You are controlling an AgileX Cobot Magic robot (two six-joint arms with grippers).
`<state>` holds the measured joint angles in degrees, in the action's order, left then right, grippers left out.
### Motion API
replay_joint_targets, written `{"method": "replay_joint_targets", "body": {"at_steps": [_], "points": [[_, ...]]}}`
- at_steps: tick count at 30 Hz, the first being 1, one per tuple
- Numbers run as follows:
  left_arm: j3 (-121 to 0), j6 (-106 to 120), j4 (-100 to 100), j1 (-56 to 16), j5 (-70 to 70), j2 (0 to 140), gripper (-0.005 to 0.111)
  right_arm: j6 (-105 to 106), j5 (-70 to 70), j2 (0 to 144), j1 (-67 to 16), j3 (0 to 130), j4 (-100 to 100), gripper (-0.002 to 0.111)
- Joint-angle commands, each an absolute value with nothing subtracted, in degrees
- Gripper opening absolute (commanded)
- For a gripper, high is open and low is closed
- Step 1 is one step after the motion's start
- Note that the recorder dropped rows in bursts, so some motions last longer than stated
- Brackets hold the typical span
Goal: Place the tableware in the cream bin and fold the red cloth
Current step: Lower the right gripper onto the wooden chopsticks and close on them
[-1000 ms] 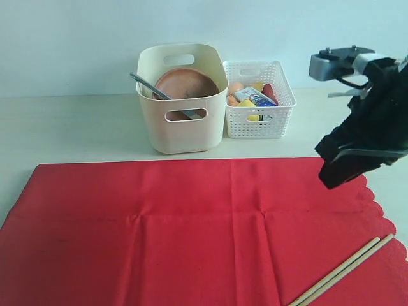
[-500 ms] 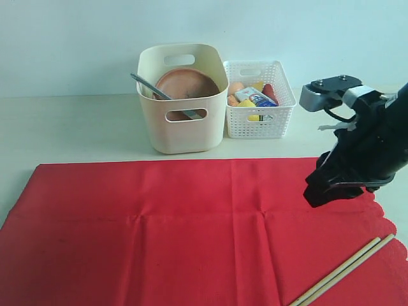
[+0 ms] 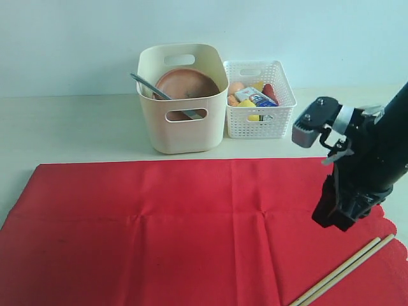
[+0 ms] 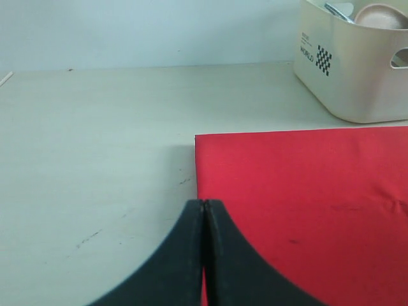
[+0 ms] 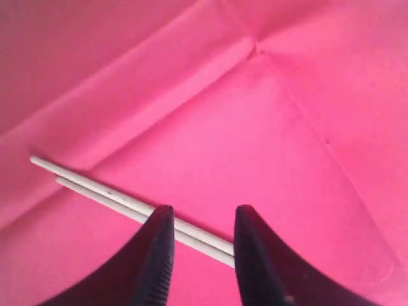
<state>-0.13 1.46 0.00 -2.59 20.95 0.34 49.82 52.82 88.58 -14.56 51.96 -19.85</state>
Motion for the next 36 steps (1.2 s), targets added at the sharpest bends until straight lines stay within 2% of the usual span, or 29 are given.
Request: {"method": "replay_joint_targets", "body": {"at_steps": [1, 6, 13, 15, 16, 17, 18, 21, 23, 27, 31, 36], "points": [[0.0, 1.5, -0.6, -2.6, 20.5, 0.0, 0.000, 61.3, 54.6, 92.8, -14.7, 51.8, -14.8, 0.032], [0.0, 1.5, -0.6, -2.6, 20.5, 0.0, 0.000, 70.6, 55.1, 96.7, -14.7, 51.8, -14.0, 0.032], [0.0, 1.5, -0.6, -2.6, 20.5, 0.0, 0.000, 72.8, 56.5, 99.9, -14.7, 51.8, -10.0, 0.031], [0.0, 1.5, -0.6, -2.6, 20.5, 0.0, 0.000, 72.8, 57.4, 99.8, -15.1, 51.8, -8.8, 0.020], [0.0, 1.5, -0.6, -2.6, 20.5, 0.0, 0.000, 72.8, 58.5, 99.3, -16.7, 51.8, -6.9, 0.008], [0.0, 1.5, -0.6, -2.6, 20.5, 0.0, 0.000, 72.8, 59.4, 98.8, -17.9, 51.8, -6.0, 0.001], [0.0, 1.5, -0.6, -2.6, 20.5, 0.0, 0.000, 72.4, 60.7, 97.8, -20.5, 51.8, -5.5, 0.000], [0.0, 1.5, -0.6, -2.6, 20.5, 0.0, 0.000, 65.5, 62.3, 95.1, -25.2, 51.8, -5.4, 0.000], [0.0, 1.5, -0.6, -2.6, 20.5, 0.0, 0.000, 50.1, 63.0, 91.0, -29.3, 51.3, -1.4, 0.000], [0.0, 1.5, -0.6, -2.6, 20.5, 0.0, 0.000, 43.5, 56.4, 79.0, -35.0, 43.9, 6.7, 0.000], [0.0, 1.5, -0.6, -2.6, 20.5, 0.0, 0.000, 43.6, 48.2, 70.7, -35.3, 39.4, 3.5, 0.000], [0.0, 1.5, -0.6, -2.6, 20.5, 0.0, 0.000, 43.8, 41.6, 71.5, -35.3, 34.5, 3.4, 0.000]]}}
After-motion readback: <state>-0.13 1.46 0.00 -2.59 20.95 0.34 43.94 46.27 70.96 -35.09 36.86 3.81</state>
